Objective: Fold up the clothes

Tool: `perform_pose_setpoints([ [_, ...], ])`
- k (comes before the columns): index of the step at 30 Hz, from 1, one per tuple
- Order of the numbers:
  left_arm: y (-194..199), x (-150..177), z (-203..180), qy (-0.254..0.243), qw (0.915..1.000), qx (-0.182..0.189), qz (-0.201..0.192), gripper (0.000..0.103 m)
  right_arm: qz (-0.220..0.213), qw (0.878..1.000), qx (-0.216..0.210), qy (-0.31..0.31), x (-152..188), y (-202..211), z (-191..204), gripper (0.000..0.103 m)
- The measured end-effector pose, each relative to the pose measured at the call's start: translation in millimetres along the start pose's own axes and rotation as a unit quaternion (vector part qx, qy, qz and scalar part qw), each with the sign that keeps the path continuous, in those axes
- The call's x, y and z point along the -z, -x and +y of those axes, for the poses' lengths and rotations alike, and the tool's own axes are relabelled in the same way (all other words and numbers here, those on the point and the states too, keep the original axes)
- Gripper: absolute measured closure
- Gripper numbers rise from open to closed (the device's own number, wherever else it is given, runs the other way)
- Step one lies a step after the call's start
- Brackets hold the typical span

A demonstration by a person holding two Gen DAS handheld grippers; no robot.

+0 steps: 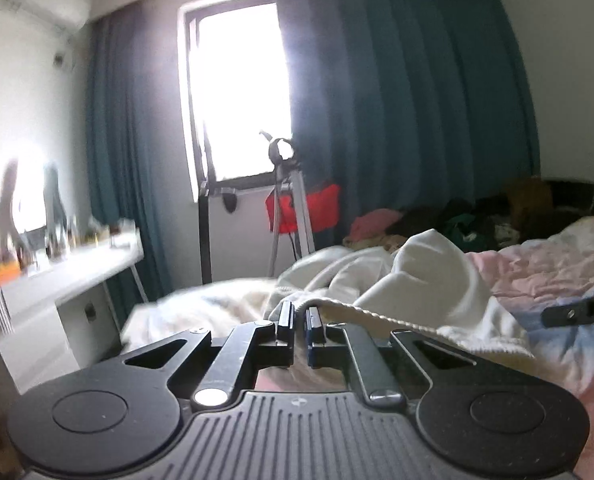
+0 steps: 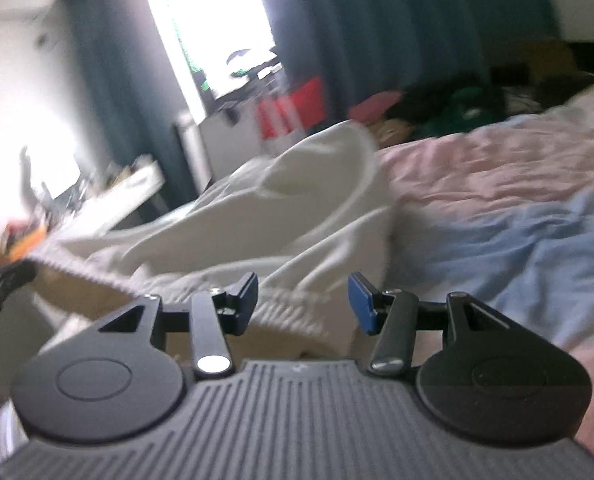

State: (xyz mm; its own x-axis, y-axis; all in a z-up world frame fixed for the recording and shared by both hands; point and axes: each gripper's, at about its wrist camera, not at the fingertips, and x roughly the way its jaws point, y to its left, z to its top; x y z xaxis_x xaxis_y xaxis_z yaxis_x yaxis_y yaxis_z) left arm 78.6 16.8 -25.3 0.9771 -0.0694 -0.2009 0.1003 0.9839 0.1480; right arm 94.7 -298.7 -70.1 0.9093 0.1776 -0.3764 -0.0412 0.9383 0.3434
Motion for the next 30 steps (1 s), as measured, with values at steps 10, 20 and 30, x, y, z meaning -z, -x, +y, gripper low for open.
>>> perform_pose_setpoints([
  [10, 11.9, 9.9, 37.5, 0.079, 0.9963, -0.03, -0.014, 0.103, 0.024, 0.99, -0.082, 0.11, 31.2, -22.4, 69.1, 0.03],
  [20, -36.8, 48.6, 28.7, 0.096, 0.9904, -0.007, 0.1, 0.094, 0.079, 0.983, 0.031, 0.165, 47.7, -66.9, 56.6, 0.029],
  [30, -54.1, 70.1, 0.4, 0.018, 0.9903, 0.013, 0.137, 0.039, 0.055, 0.984, 0.153, -0.073, 20.6, -49.3, -33.4, 0.029],
])
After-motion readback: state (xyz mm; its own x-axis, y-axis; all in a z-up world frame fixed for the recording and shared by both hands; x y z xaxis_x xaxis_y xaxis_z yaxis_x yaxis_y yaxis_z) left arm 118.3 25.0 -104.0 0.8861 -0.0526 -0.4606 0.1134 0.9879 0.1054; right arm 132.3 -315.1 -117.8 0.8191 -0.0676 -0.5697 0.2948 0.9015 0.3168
